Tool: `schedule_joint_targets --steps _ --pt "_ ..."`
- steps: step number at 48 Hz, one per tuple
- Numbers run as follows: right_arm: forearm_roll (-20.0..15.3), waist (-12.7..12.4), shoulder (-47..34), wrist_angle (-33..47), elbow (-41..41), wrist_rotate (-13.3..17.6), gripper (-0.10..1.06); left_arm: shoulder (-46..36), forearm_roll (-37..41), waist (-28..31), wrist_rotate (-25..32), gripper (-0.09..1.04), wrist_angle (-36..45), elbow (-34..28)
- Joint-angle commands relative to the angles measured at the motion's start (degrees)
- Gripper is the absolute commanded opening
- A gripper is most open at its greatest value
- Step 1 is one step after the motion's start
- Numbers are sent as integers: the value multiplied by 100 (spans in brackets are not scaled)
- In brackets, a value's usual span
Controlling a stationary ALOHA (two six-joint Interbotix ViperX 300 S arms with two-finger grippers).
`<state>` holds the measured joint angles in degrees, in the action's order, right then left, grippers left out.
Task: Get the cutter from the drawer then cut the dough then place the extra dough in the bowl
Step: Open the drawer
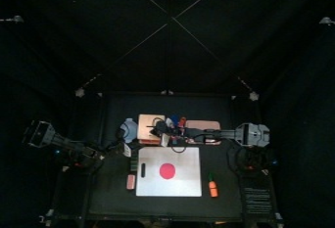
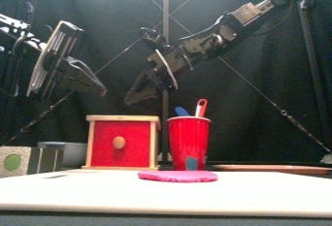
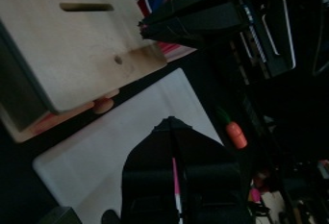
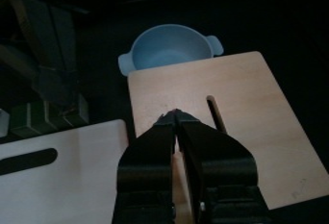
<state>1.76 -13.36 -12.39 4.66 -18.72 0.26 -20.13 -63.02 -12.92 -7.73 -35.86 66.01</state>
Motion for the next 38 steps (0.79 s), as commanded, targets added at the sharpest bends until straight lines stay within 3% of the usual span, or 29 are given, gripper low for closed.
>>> schedule_joint_targets --steps 1,20,27,38 --pt "0 -26 -35 -88 229 -9 2 202 -114 35 18 5 -35 -229" --pt "0 -26 -396 -255 211 -35 2 949 -439 141 9 8 35 -501" --pt "70 -26 -343 -483 202 -26 2 932 -949 229 9 22 299 -589" --pt "325 0 -325 -694 237 18 2 1002 -1564 334 9 62 448 -686"
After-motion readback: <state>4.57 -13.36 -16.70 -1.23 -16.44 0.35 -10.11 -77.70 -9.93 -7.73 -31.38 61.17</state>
